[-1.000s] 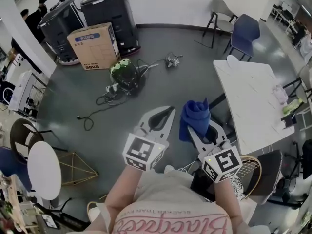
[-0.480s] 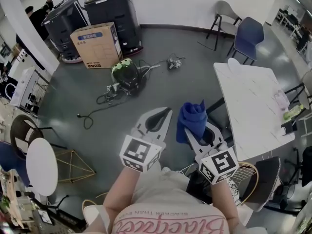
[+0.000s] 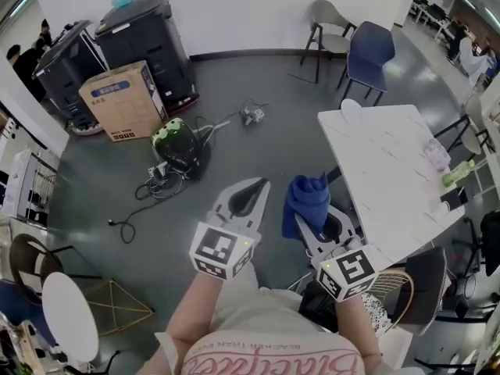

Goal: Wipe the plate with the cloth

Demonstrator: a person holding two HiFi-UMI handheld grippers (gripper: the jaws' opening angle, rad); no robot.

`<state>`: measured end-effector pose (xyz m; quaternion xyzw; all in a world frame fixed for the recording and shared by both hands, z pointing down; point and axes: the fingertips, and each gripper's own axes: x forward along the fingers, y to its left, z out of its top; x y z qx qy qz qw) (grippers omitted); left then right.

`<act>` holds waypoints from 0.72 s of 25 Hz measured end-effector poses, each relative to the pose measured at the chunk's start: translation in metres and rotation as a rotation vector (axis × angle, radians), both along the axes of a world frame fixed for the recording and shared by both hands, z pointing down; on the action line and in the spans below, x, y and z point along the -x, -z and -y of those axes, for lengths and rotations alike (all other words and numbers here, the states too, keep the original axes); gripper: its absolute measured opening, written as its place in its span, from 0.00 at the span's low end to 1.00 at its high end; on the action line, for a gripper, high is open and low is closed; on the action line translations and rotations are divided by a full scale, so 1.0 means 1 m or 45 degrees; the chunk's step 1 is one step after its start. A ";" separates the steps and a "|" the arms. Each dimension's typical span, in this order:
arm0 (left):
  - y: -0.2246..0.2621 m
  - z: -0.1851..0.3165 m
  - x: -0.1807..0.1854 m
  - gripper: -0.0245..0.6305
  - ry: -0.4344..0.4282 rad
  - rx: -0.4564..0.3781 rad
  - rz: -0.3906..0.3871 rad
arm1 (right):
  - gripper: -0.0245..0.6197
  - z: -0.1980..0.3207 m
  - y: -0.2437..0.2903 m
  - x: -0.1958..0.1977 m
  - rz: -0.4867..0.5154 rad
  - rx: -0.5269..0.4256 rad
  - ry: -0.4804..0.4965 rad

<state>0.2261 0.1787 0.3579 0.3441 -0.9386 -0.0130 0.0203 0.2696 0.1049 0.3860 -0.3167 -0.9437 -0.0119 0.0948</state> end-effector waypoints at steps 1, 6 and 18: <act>0.001 0.001 0.013 0.04 -0.019 -0.002 0.001 | 0.23 0.001 0.001 0.011 0.000 -0.002 -0.020; 0.007 0.009 0.078 0.04 -0.141 -0.011 0.007 | 0.23 0.006 0.007 0.068 -0.001 -0.009 -0.153; 0.008 0.043 0.205 0.04 -0.456 0.001 0.005 | 0.23 0.037 0.010 0.180 -0.008 0.029 -0.511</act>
